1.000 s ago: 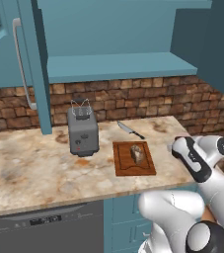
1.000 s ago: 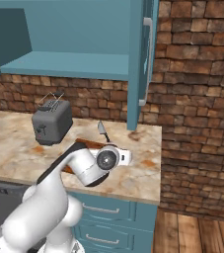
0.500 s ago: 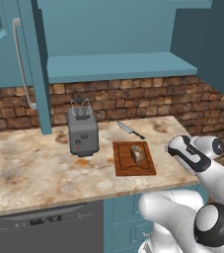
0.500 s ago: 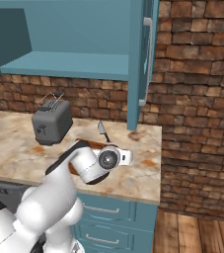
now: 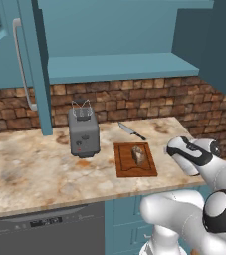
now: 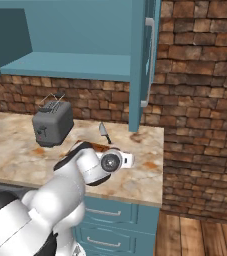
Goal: Pick the bread, place it on the cutting board, pick the jam, place it on the counter, and close the cabinet.
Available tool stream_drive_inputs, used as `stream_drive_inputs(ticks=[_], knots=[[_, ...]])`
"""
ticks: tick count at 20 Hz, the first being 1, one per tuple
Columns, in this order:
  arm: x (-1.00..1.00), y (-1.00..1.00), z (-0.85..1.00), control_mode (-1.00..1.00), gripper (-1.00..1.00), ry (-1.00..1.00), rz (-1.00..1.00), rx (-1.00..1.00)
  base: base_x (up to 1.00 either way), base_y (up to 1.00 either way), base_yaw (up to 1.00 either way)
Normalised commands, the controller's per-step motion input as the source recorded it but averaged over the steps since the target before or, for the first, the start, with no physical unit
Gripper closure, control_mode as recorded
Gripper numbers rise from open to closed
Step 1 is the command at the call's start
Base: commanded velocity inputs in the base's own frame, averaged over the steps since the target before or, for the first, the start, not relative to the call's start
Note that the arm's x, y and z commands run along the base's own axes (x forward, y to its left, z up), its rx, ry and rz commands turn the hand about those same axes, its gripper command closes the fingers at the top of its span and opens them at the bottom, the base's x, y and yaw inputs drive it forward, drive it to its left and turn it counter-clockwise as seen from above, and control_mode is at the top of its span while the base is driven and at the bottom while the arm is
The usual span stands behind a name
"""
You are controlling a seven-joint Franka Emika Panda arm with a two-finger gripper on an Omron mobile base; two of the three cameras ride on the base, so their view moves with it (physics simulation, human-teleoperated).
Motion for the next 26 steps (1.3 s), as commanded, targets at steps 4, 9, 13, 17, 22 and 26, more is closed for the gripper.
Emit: stream_drive_inputs(ticks=[4, 9, 13, 17, 22, 26], knots=[[0.08, 0.0, -0.13, -1.0, 1.0, 0.0, 0.0, 0.0, 0.0, 0.0, 0.0], [0.03, 0.0, -0.12, -1.0, 1.0, 0.0, 0.0, 0.0, 0.0, 0.0, 0.0], [0.0, 0.0, -0.12, -1.0, 1.0, 0.0, 0.0, 0.0, 0.0, 0.0, 0.0], [0.0, 0.0, -0.15, -1.0, 1.0, 0.0, 0.0, 0.0, 0.0, 0.0, 0.0], [0.0, 0.0, -0.16, -1.0, 1.0, 0.0, 0.0, 0.0, 0.0, 0.0, 0.0], [0.0, 0.0, -0.16, -1.0, 1.0, 0.0, 0.0, 0.0, 0.0, 0.0, 0.0]])
